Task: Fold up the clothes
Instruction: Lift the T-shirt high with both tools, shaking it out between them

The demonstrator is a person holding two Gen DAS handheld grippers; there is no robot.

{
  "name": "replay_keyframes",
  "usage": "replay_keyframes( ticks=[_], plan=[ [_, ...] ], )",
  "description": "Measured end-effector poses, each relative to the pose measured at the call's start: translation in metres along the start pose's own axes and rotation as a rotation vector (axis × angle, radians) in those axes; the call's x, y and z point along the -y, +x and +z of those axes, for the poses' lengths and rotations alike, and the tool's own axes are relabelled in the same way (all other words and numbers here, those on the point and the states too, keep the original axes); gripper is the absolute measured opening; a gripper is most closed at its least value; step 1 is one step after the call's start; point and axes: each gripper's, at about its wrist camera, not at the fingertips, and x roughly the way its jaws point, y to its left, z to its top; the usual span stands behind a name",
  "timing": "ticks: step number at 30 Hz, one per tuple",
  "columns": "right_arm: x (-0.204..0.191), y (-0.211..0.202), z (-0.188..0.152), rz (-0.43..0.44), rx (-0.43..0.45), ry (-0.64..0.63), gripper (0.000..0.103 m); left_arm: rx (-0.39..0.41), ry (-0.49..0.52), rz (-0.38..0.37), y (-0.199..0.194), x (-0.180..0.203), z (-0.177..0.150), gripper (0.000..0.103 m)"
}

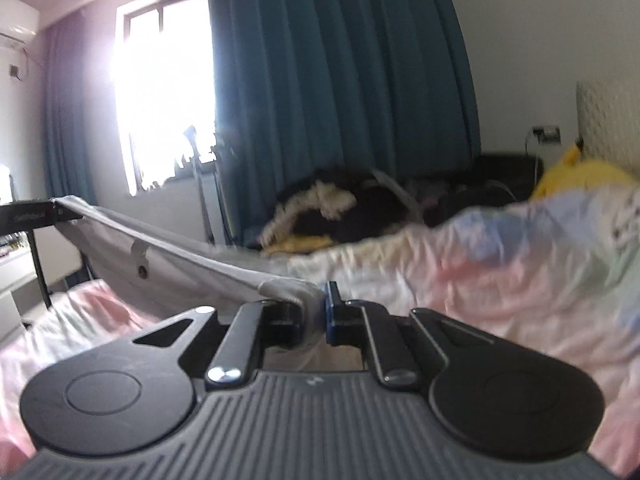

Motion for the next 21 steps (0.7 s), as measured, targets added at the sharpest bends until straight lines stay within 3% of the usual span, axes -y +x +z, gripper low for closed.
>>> replay_keyframes(
  ticks=[12,21],
  plan=[
    [-0.062,-0.093,0.192,0.052,0.251,-0.128,0.011,0.221,-0.109,0.053,-0.104,-0.062,0.150,0.006],
    [-0.092,-0.167,0.296,0.019,0.420,-0.172,0.011,0.320,-0.094,0.062,-0.164,-0.074,0.254,0.006]
  ],
)
